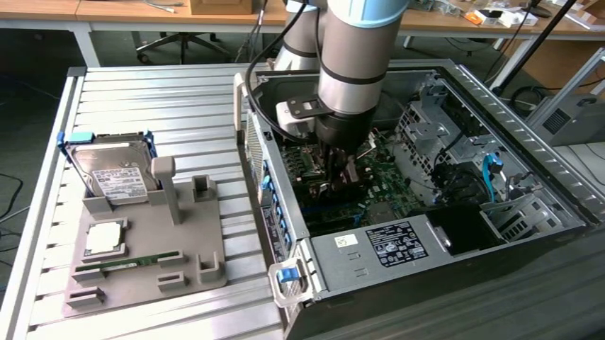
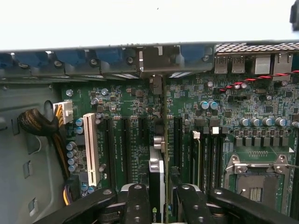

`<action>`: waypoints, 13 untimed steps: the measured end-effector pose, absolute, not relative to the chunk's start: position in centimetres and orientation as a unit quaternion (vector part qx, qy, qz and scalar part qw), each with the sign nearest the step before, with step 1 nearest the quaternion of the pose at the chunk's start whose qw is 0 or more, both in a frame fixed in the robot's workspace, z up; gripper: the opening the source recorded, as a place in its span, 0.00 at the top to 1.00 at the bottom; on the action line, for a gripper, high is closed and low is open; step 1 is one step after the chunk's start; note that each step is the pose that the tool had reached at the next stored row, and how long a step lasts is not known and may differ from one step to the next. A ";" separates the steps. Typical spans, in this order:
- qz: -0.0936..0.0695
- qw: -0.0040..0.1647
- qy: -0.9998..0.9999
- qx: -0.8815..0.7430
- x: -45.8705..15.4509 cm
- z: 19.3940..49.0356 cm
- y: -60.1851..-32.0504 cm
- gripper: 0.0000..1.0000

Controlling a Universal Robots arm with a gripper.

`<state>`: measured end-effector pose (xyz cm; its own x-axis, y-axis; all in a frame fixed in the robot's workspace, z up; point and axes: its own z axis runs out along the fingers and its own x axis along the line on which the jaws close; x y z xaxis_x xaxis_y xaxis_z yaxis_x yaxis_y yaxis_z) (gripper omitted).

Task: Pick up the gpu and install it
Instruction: 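Insert the gpu into the slot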

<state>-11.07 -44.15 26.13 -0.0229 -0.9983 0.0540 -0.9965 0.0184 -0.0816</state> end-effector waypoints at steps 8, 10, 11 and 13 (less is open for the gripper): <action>-0.046 0.011 0.714 -0.699 -11.1 25.9 -44.1 0.71; -0.046 0.011 0.714 -0.699 -11.1 25.9 -44.1 0.65; -0.046 0.011 0.714 -0.699 -11.1 25.9 -44.1 0.60; -0.046 0.011 0.714 -0.699 -11.1 25.9 -44.1 0.53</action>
